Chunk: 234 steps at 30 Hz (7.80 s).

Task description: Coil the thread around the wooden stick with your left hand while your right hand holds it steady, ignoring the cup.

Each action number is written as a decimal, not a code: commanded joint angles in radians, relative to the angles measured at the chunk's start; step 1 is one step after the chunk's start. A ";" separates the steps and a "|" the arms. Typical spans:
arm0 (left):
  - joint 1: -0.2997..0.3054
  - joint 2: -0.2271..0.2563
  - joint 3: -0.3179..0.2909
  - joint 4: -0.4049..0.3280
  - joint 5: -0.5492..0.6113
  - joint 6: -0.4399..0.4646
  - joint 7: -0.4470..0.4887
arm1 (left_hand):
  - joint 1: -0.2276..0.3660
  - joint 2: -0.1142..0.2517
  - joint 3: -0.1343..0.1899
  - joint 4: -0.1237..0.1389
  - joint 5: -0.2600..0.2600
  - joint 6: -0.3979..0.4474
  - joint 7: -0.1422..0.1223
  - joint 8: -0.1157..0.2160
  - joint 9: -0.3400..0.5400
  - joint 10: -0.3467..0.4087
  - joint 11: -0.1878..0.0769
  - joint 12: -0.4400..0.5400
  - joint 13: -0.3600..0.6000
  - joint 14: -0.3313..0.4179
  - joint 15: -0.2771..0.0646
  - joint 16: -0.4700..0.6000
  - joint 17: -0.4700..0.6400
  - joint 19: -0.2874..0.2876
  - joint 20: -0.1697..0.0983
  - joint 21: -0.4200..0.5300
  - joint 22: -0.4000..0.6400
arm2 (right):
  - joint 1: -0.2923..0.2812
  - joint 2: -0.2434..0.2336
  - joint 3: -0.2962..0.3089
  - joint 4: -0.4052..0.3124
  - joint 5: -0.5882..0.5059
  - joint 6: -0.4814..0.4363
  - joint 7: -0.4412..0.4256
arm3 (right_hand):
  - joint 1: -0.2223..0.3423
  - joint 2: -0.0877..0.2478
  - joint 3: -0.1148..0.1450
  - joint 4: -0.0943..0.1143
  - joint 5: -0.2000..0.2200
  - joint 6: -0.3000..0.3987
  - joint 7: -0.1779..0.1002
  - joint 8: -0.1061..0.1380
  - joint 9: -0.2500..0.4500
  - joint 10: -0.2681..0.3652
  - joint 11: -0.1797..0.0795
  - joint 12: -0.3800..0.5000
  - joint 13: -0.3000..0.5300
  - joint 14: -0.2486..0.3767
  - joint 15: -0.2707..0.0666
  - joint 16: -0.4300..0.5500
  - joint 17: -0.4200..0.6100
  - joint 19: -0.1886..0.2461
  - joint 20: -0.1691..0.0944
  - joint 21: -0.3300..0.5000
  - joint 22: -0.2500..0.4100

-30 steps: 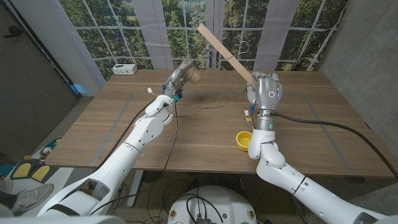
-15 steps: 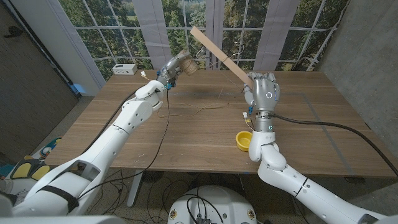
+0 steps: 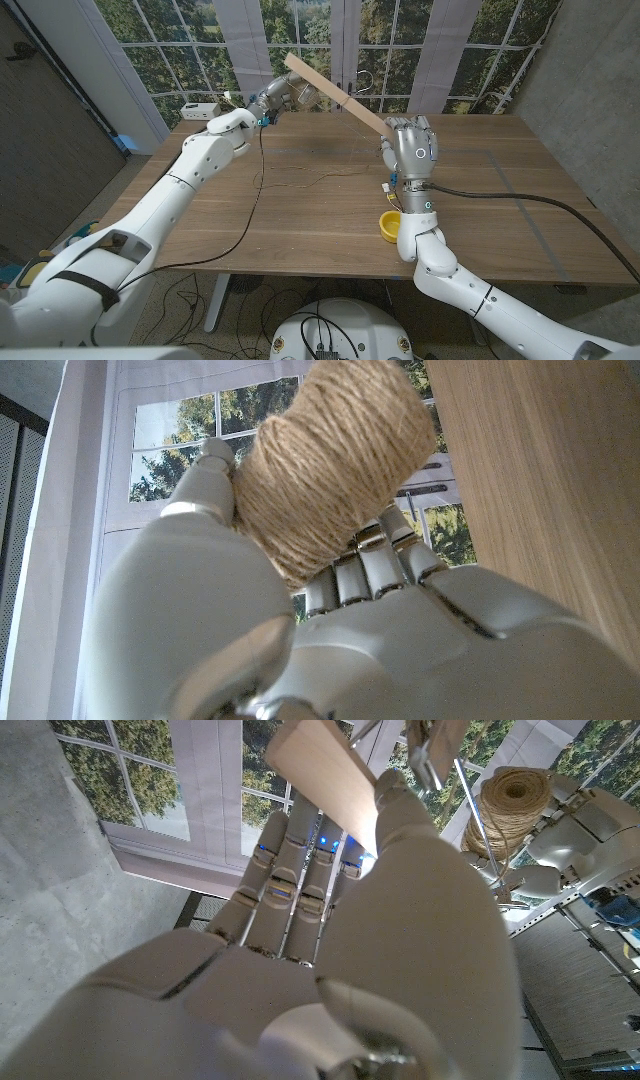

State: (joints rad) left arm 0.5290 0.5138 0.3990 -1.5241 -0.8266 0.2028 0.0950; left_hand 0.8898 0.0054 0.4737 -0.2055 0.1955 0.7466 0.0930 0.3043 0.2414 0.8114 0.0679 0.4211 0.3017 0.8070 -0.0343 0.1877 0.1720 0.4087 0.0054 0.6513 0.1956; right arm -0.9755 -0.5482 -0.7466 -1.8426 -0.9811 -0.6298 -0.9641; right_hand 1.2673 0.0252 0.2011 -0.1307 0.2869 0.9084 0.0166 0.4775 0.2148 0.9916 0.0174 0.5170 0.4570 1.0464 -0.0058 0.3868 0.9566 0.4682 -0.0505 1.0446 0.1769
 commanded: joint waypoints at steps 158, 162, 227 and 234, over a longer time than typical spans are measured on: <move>0.151 0.121 -0.062 -0.078 -0.125 -0.078 -0.431 | 0.095 0.150 0.073 0.058 -0.011 0.249 -0.019 -0.038 0.043 0.363 -0.210 -0.001 0.078 0.094 -0.162 0.010 0.003 -0.052 0.021 0.028 -0.005 | -0.019 0.202 0.209 0.106 0.221 0.164 -0.153 | 0.102 0.110 -0.004 0.003 0.032 0.104 -0.091 -0.015 0.055 0.083 -0.064 -0.031 0.019 0.195 -0.221 -0.050 0.038 -0.034 -0.117 0.024 -0.002; 0.205 0.055 -0.096 -0.073 -0.200 -0.097 -0.349 | 0.093 0.151 0.072 0.060 -0.011 0.255 -0.025 -0.038 0.041 0.365 -0.213 -0.005 0.075 0.100 -0.164 0.012 0.004 -0.040 0.002 0.034 -0.005 | -0.017 0.196 0.207 0.104 0.229 0.167 -0.153 | 0.102 0.110 -0.004 0.003 0.032 0.106 -0.091 -0.015 0.055 0.084 -0.063 -0.033 0.018 0.196 -0.221 -0.051 0.038 -0.035 -0.117 0.024 -0.002; 0.138 -0.082 -0.135 -0.167 -0.346 0.020 0.258 | 0.080 0.151 0.077 0.065 -0.008 0.263 -0.039 -0.059 0.038 0.366 -0.225 -0.033 0.052 0.145 -0.175 0.012 0.004 0.026 -0.017 0.074 -0.007 | -0.044 0.114 0.152 0.122 0.030 0.230 -0.153 | 0.103 0.110 -0.007 0.004 0.031 0.110 -0.097 -0.023 0.058 0.089 -0.075 -0.043 0.032 0.198 -0.222 -0.066 0.056 -0.053 -0.129 0.023 -0.001; 0.065 -0.042 -0.118 -0.154 -0.344 0.110 0.257 | 0.079 0.147 0.078 0.063 -0.009 0.267 -0.040 -0.060 0.037 0.372 -0.226 -0.035 0.047 0.138 -0.172 0.006 0.002 0.010 -0.007 0.071 -0.007 | -0.041 0.118 0.141 0.143 -0.007 0.250 -0.153 | 0.104 0.109 -0.008 0.004 0.031 0.112 -0.097 -0.023 0.059 0.087 -0.077 -0.044 0.035 0.197 -0.222 -0.068 0.057 -0.055 -0.129 0.023 0.000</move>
State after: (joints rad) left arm 0.6858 0.4009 0.2616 -1.6820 -1.1805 0.1806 0.3302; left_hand 0.8898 0.0054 0.4776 -0.2096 0.1846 0.7780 0.1243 0.2425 0.2765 0.8459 0.0844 0.3873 0.3480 0.8522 -0.0146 0.1957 0.1719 0.4227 -0.0083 0.7277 0.1862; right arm -1.0224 -0.4319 -0.5918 -1.7288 -0.9388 -0.3962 -1.1170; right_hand 1.2672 0.0252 0.1904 -0.1278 0.3123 0.9109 0.0191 0.4513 0.2154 1.0058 0.0178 0.4714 0.4865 1.0613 -0.0055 0.3210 1.0088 0.4178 -0.0464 1.0610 0.1747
